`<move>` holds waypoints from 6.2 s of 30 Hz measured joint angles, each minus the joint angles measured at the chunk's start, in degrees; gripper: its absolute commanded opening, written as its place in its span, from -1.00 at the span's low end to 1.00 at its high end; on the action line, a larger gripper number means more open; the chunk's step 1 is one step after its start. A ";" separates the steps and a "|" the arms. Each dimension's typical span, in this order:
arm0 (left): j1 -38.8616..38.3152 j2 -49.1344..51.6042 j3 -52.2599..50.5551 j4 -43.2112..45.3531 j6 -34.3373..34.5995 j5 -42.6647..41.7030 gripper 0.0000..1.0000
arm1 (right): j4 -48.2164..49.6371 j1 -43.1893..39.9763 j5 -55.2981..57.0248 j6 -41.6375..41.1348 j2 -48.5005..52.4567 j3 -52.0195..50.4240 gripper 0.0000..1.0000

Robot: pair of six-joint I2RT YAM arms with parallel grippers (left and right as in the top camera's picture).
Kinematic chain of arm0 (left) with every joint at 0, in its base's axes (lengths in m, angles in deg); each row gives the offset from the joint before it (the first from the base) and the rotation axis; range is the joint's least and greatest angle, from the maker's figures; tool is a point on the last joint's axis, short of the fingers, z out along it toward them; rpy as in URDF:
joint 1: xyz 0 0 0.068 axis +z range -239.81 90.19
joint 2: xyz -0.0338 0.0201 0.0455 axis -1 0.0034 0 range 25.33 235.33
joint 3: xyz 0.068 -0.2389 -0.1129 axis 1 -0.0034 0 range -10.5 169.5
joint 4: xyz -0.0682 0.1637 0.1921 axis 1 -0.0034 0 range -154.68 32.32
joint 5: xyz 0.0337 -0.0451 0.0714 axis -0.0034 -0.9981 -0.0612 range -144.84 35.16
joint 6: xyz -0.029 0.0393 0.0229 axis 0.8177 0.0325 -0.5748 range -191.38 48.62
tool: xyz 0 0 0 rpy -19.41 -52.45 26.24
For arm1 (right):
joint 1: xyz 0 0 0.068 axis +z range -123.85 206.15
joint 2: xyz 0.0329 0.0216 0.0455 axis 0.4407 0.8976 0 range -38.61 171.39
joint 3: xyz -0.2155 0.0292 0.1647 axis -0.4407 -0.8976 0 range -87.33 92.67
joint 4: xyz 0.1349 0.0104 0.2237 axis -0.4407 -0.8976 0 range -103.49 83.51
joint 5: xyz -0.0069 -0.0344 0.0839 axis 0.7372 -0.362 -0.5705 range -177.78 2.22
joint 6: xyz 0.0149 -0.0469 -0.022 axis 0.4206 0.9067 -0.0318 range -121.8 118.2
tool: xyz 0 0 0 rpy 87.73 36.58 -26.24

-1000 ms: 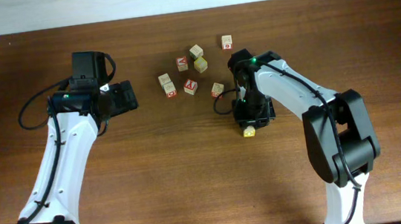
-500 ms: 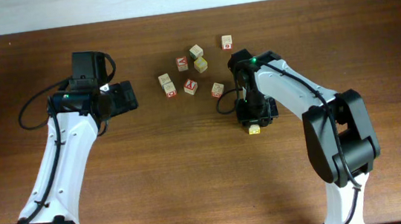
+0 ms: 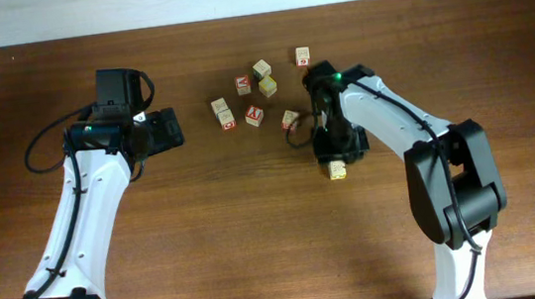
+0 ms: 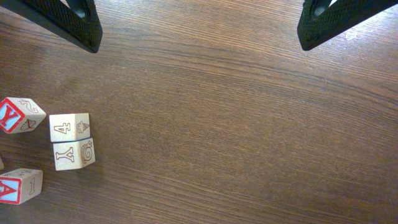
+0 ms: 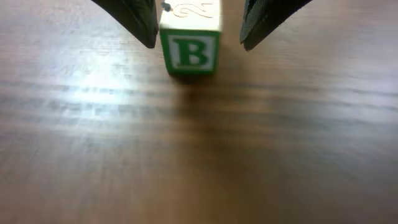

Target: Rotate 5 blocks

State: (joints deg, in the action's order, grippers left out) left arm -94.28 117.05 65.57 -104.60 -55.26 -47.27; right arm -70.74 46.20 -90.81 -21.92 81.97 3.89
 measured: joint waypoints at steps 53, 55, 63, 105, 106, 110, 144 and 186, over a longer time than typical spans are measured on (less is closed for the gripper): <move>0.00 0.00 0.00 -0.76 0.00 4.59 0.98 | 8.26 3.04 -5.53 -15.65 9.22 12.26 -0.42; 0.00 0.00 0.00 -1.25 0.00 4.98 0.98 | 5.46 3.04 -6.67 -14.16 9.14 12.28 -0.42; 0.00 0.00 0.00 -1.51 0.00 5.38 0.98 | -2.64 3.04 -8.52 -7.04 9.14 12.13 -0.42; 0.00 0.00 0.00 -1.27 0.00 5.38 0.98 | -9.90 3.30 -3.45 -2.40 9.14 11.98 -0.12; 0.00 0.00 0.00 -1.27 0.00 5.38 0.98 | -10.16 3.30 -3.43 -2.38 9.14 12.31 -0.13; 0.00 0.00 0.00 -1.05 0.00 5.38 0.98 | -10.38 3.30 -3.43 -1.66 9.16 16.41 -0.12; 0.00 -0.85 20.85 -20.74 0.02 5.99 0.98 | 20.81 9.14 0.20 -15.06 14.36 23.06 0.17; 0.04 -9.44 21.03 -11.19 1.70 -1.22 0.98 | 2.71 4.00 -7.58 -12.20 3.67 28.24 0.21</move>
State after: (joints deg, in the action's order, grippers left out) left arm -94.23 107.61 86.60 -115.79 -53.56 -48.49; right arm -68.03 50.20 -98.39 -34.11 85.64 32.13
